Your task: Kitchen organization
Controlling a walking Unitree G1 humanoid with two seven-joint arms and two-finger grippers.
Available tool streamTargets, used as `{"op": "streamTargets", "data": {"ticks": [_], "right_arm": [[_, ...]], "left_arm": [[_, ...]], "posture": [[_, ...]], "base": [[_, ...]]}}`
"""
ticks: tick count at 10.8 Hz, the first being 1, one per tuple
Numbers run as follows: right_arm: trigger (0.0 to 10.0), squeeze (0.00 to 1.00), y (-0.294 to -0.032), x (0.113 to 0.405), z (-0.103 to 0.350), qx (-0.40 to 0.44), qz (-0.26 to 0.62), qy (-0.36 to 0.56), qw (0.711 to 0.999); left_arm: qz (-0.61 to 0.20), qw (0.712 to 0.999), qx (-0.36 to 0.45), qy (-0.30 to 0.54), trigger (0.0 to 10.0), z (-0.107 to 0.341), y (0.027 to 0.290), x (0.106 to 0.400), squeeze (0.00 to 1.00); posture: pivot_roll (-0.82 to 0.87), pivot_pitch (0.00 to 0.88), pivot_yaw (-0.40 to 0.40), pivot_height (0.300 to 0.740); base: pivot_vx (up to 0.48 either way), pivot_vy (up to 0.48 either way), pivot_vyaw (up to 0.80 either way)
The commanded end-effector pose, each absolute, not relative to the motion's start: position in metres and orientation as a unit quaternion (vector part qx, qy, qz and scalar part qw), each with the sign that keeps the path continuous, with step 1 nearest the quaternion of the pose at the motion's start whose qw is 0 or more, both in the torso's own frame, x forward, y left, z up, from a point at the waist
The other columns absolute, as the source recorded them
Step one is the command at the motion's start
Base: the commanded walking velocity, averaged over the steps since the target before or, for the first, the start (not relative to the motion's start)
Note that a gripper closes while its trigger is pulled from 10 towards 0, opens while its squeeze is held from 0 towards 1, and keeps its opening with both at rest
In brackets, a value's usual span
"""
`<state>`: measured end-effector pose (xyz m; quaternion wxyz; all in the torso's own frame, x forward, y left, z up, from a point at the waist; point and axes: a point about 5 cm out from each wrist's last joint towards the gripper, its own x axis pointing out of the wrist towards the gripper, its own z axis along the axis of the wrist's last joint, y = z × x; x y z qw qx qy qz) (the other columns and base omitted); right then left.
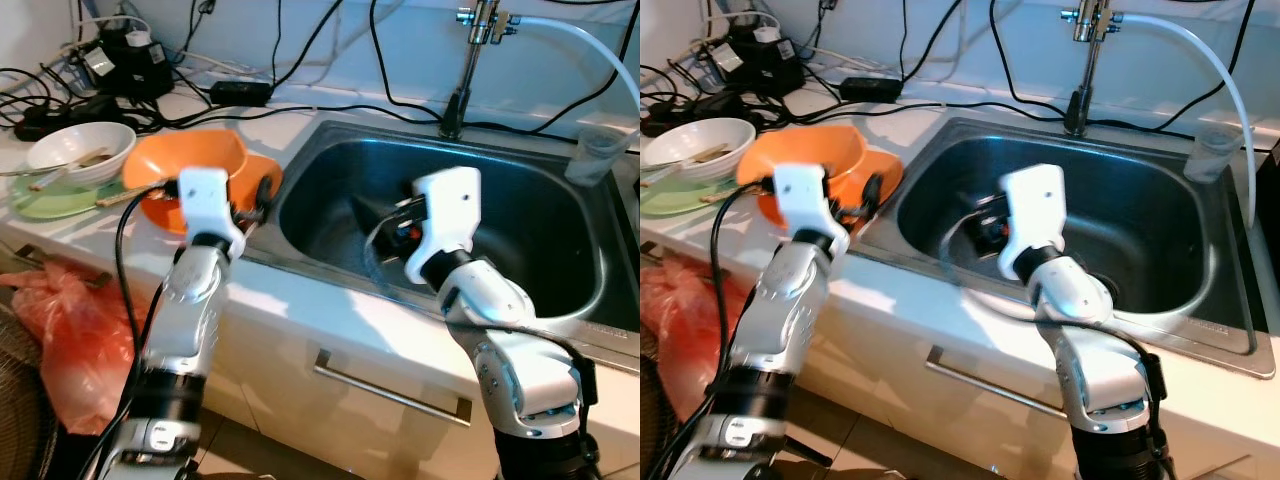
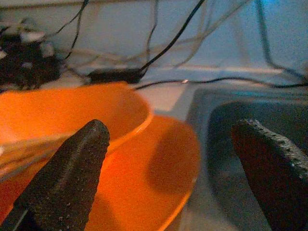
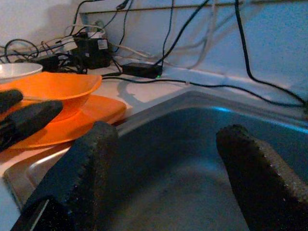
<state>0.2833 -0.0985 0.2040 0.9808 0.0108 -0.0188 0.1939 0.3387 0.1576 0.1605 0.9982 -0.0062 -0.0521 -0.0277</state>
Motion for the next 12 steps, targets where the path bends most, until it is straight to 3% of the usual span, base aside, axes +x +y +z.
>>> {"op": "streamTargets", "data": {"ticks": [1,4,6,9,12], "right_arm": [[10.0,0.0,-0.099,0.283,0.199,0.026,0.187,0.002,0.982],[10.0,0.0,-0.089,0.277,0.198,0.119,0.183,0.016,0.976],[10.0,0.0,-0.089,0.275,0.201,0.081,0.218,0.007,0.972],[10.0,0.0,-0.091,0.275,0.185,0.092,0.183,0.064,0.977],[10.0,0.0,-0.095,0.276,0.184,0.068,0.148,0.067,0.984]], "left_arm": [[-0.004,0.999,-0.003,-0.04,10.0,0.156,0.167,0.338,0.0],[0.015,0.998,0.019,-0.065,10.0,0.172,0.175,0.339,0.0],[0.023,0.995,0.033,-0.094,10.0,0.191,0.176,0.343,0.0],[0.01,0.991,0.052,-0.124,10.0,0.201,0.171,0.338,0.0],[0.063,0.989,0.064,-0.116,10.0,0.193,0.189,0.332,0.0]], "posture": [[-0.04,0.0,0.04,0.74],[-0.04,0.0,0.039,0.74],[-0.03,0.0,0.042,0.74],[-0.03,0.0,0.038,0.74],[-0.03,0.0,0.029,0.74]], "base": [[0.0,0.0,0.0],[0.0,0.0,0.0],[0.0,0.0,0.0],[0.0,0.0,0.0],[0.0,0.0,0.0]]}}
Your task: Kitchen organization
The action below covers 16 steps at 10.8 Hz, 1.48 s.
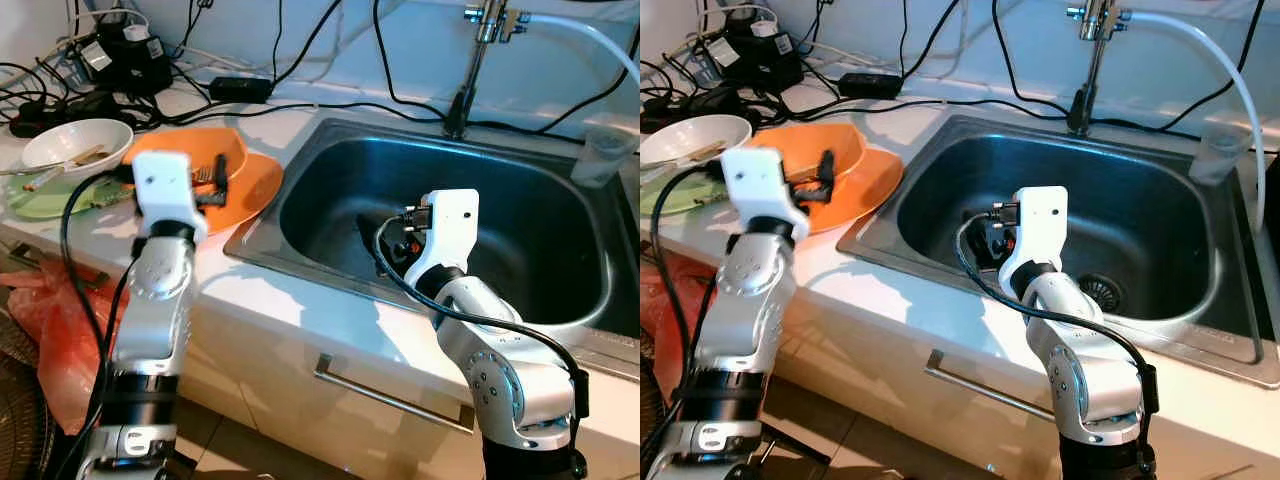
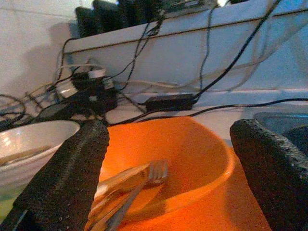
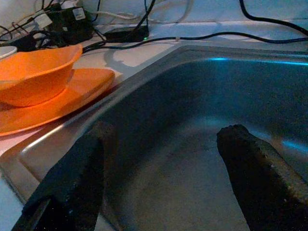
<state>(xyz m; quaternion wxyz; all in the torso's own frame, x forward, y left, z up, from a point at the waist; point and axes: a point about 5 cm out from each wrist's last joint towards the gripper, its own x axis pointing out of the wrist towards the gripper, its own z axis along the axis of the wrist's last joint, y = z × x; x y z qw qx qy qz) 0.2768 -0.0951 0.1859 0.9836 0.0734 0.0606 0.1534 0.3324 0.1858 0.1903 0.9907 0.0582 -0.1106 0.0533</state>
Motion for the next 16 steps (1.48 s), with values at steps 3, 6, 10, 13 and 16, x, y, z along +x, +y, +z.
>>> {"op": "streamTargets", "data": {"ticks": [3,6,10,13,16], "right_arm": [[10.0,0.0,-0.098,0.275,0.192,0.038,0.136,0.023,0.99],[10.0,0.0,-0.087,0.269,0.2,0.002,0.19,-0.012,0.982],[10.0,0.0,-0.093,0.268,0.191,0.046,0.186,0.012,0.981],[10.0,0.0,-0.086,0.266,0.195,-0.011,0.211,-0.001,0.978],[10.0,0.0,-0.096,0.273,0.199,-0.027,0.203,-0.007,0.979]], "left_arm": [[0.067,0.99,0.052,-0.113,10.0,0.191,0.188,0.332,0.0],[0.076,0.99,0.048,-0.106,10.0,0.188,0.19,0.332,0.0],[0.088,0.988,0.054,-0.11,10.0,0.187,0.194,0.329,0.0],[0.088,0.989,0.048,-0.106,10.0,0.184,0.192,0.328,0.0],[0.092,0.989,0.046,-0.105,10.0,0.181,0.192,0.327,0.0]], "posture": [[-0.03,0.0,0.019,0.74],[-0.04,0.0,0.021,0.74],[-0.04,0.0,0.017,0.74],[-0.04,0.0,0.009,0.74],[-0.04,0.0,-0.001,0.74]], "base": [[0.0,0.0,0.0],[0.0,0.0,0.0],[0.0,0.0,0.0],[0.0,0.0,0.0],[0.0,0.0,0.0]]}}
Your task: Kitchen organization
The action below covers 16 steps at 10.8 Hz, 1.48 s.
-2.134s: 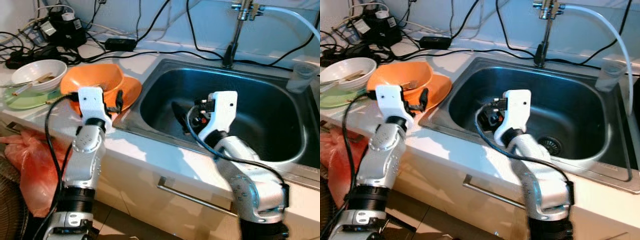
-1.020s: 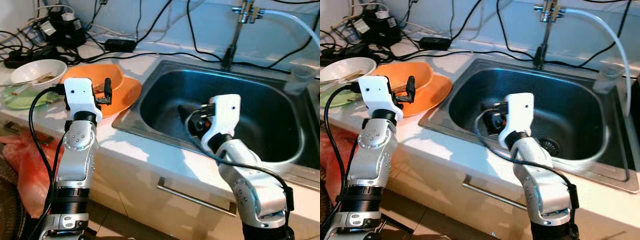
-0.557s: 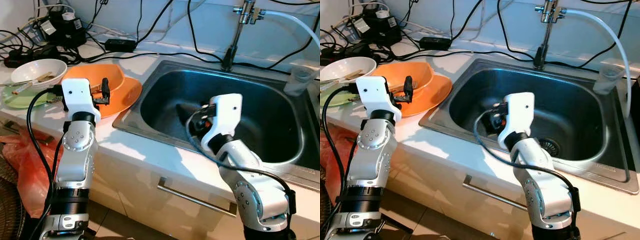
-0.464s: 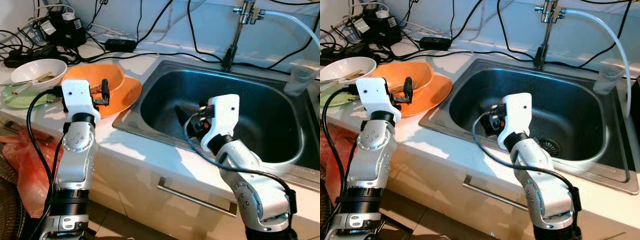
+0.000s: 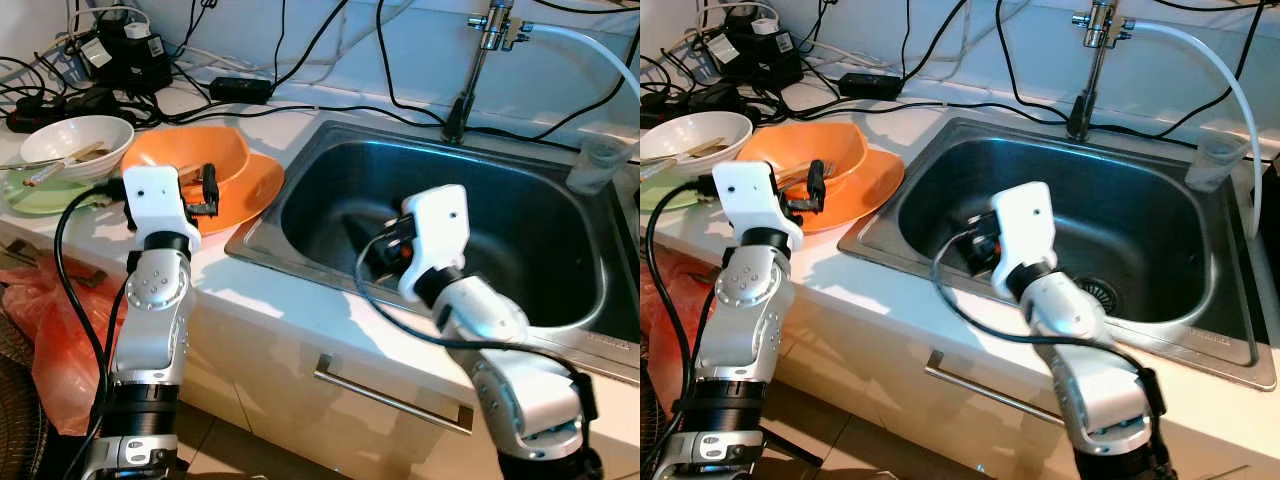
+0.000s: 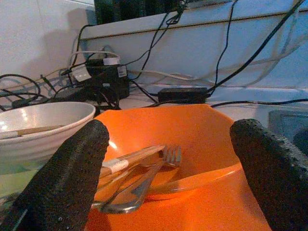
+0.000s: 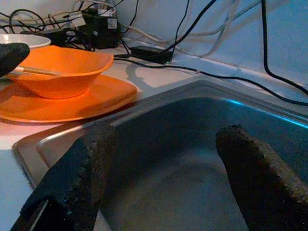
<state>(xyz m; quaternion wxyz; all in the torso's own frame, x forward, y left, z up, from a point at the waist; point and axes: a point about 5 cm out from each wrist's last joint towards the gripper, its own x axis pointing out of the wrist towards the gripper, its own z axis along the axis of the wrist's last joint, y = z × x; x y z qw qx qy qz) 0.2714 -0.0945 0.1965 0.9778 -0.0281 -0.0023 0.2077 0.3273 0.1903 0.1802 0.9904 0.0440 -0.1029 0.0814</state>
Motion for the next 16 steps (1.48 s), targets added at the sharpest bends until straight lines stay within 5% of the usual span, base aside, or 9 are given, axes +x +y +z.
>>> {"op": "streamTargets", "data": {"ticks": [1,16], "right_arm": [[10.0,0.0,-0.096,0.274,0.201,-0.032,0.212,-0.006,0.977],[10.0,0.0,-0.091,0.278,0.208,-0.046,0.221,-0.035,0.974]], "left_arm": [[0.095,0.989,0.043,-0.103,10.0,0.18,0.193,0.328,0.0],[0.075,0.991,0.06,-0.09,10.0,0.172,0.19,0.327,0.0]], "posture": [[-0.04,0.0,-0.001,0.74],[-0.04,0.0,0.012,0.74]], "base": [[0.0,0.0,0.0],[0.0,0.0,0.0]]}}
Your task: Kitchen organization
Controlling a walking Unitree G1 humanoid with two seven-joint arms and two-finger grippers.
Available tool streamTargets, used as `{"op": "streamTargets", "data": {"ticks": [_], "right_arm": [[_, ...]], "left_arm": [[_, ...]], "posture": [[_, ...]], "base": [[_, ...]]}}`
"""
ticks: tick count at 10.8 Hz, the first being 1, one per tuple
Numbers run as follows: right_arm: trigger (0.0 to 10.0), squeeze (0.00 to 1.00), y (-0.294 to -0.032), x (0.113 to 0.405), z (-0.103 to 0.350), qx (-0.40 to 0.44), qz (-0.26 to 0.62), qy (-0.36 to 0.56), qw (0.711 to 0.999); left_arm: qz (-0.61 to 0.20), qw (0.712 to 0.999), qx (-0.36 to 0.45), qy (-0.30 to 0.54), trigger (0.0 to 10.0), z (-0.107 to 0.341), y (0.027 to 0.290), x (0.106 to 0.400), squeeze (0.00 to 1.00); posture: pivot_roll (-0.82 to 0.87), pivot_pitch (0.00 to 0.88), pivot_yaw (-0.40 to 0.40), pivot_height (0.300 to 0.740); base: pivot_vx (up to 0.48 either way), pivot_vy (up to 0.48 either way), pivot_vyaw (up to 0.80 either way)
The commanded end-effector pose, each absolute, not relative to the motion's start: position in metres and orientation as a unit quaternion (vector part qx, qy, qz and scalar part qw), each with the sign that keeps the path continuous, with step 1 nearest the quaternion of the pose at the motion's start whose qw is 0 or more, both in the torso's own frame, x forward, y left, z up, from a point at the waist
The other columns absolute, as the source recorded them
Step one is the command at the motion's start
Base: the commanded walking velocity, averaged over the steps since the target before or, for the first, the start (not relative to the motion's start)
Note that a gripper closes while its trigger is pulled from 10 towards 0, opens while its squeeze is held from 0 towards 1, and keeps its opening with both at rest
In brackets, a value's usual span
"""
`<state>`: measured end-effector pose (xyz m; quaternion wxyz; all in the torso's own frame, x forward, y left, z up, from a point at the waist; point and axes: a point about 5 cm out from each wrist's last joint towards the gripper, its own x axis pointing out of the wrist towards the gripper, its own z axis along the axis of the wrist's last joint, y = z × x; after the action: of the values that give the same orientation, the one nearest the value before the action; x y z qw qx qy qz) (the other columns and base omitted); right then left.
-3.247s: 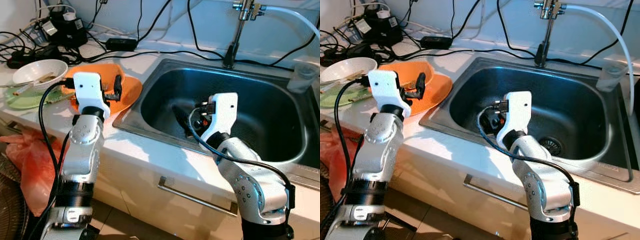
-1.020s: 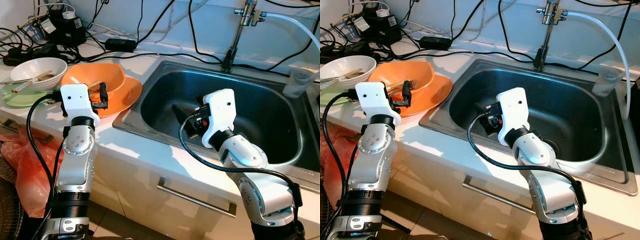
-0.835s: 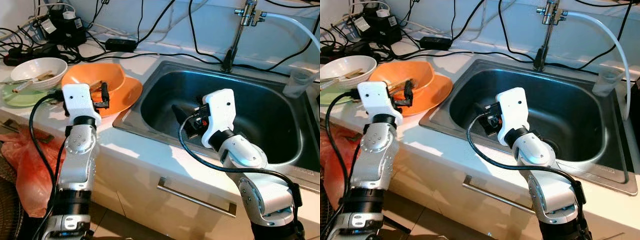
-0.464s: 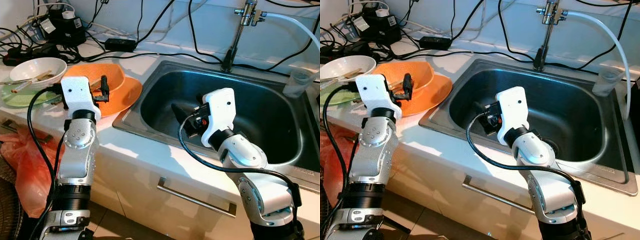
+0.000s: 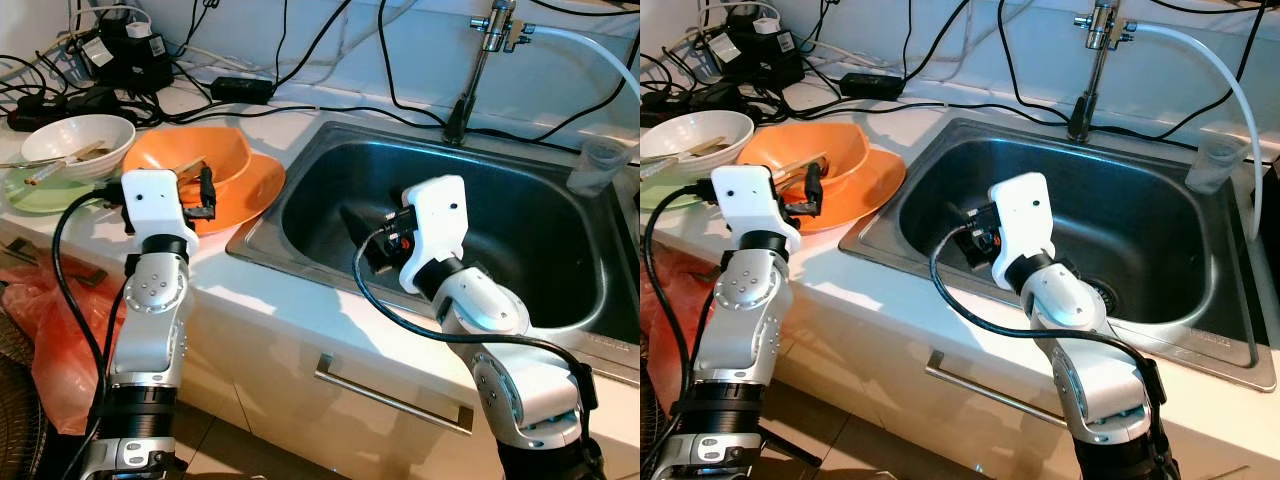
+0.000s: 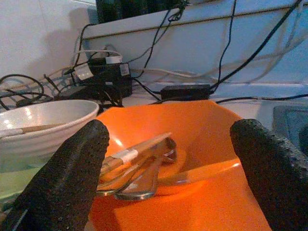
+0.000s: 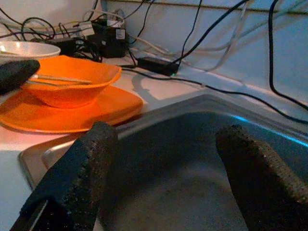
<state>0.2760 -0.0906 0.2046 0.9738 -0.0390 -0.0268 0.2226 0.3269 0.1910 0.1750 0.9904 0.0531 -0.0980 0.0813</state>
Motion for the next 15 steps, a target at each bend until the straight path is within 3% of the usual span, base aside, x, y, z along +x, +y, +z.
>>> {"op": "streamTargets", "data": {"ticks": [1,2,3,5,6,7,11,12,13,14,15], "right_arm": [[10.0,0.0,-0.091,0.278,0.208,-0.047,0.22,-0.036,0.974],[10.0,0.0,-0.091,0.278,0.208,-0.047,0.219,-0.037,0.974],[10.0,0.0,-0.091,0.278,0.208,-0.047,0.218,-0.037,0.974],[10.0,0.0,-0.09,0.278,0.208,-0.047,0.216,-0.039,0.975],[10.0,0.0,-0.091,0.277,0.208,-0.047,0.215,-0.039,0.975],[10.0,0.0,-0.092,0.277,0.208,-0.048,0.214,-0.039,0.975],[10.0,0.0,-0.091,0.277,0.207,-0.049,0.214,-0.038,0.975],[10.0,0.0,-0.091,0.277,0.207,-0.049,0.215,-0.037,0.975],[10.0,0.0,-0.091,0.277,0.207,-0.049,0.215,-0.037,0.975],[10.0,0.0,-0.091,0.277,0.207,-0.049,0.215,-0.037,0.975],[10.0,0.0,-0.09,0.278,0.208,-0.049,0.216,-0.037,0.974]], "left_arm": [[0.073,0.992,0.055,-0.082,10.0,0.168,0.189,0.328,0.0],[0.068,0.993,0.048,-0.084,10.0,0.171,0.187,0.331,0.0],[0.056,0.994,0.037,-0.086,10.0,0.172,0.184,0.334,0.6],[0.06,0.995,0.027,-0.077,10.0,0.171,0.185,0.337,0.61],[0.06,0.995,0.025,-0.08,10.0,0.171,0.185,0.337,0.57],[0.06,0.994,0.026,-0.085,10.0,0.174,0.185,0.337,1.0],[0.057,0.994,0.023,-0.086,10.0,0.177,0.184,0.339,1.0],[0.051,0.996,0.005,-0.074,10.0,0.175,0.184,0.339,0.0],[0.056,0.996,-0.002,-0.071,8.2,0.175,0.186,0.34,0.0],[0.064,0.996,-0.006,-0.061,7.1,0.175,0.187,0.34,0.0],[0.066,0.996,-0.006,-0.053,9.7,0.176,0.187,0.34,0.0]], "posture": [[-0.04,0.0,0.013,0.74],[-0.04,0.0,0.018,0.74],[-0.04,0.0,0.018,0.74],[-0.04,0.0,0.02,0.74],[-0.04,0.0,0.019,0.74],[-0.04,0.0,0.018,0.74],[-0.04,0.0,0.017,0.74],[-0.04,0.0,0.017,0.74],[-0.04,0.0,0.014,0.74],[-0.04,0.0,0.014,0.74],[-0.04,0.0,0.014,0.74]], "base": [[0.0,0.0,0.0],[0.0,0.0,0.0],[0.0,0.0,0.0],[0.0,0.0,0.0],[0.0,0.0,0.0],[0.0,0.0,0.0],[0.0,0.0,0.0],[0.0,0.0,0.0],[0.0,0.0,0.0],[0.0,0.0,0.0],[0.0,0.0,0.0]]}}
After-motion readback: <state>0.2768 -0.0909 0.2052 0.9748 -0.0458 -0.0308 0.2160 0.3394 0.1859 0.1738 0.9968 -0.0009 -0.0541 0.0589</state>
